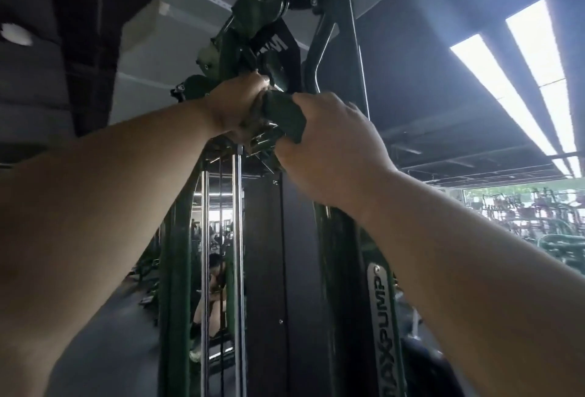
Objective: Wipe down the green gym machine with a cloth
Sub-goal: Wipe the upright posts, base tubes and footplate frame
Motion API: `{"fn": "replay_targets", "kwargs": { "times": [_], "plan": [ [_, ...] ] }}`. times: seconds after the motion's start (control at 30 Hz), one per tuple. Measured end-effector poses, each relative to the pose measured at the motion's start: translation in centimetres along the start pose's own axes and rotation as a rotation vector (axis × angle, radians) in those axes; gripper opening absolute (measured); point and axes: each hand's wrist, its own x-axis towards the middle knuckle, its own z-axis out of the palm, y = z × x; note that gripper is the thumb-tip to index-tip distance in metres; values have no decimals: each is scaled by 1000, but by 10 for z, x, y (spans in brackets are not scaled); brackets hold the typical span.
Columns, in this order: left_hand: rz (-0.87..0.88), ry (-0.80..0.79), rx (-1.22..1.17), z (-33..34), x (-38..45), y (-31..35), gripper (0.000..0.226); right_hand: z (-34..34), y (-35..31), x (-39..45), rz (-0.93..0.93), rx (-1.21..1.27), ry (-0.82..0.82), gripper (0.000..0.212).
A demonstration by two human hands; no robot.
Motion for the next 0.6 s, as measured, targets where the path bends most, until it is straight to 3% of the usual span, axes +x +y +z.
{"fn": "replay_targets", "kwargs": {
  "times": [0.1,0.2,0.33,0.43,0.5,0.6],
  "plan": [
    [14,-43,-31,3,-3,-27,22,-1,-7,5,-15,-167,-11,49],
    [75,9,-100,14,-3,-45,22,1,-16,11,-20,-334,-15,37],
    [21,118,-429,29,-1,-58,53,19,-34,19,39,-444,-8,41],
    [-26,122,-549,35,3,-74,62,30,-46,25,103,-616,21,43],
    [18,133,-434,32,5,-77,61,38,-54,25,133,-682,36,38],
    [99,155,-230,21,10,-69,42,52,-56,26,153,-811,121,42]
  ]
}}
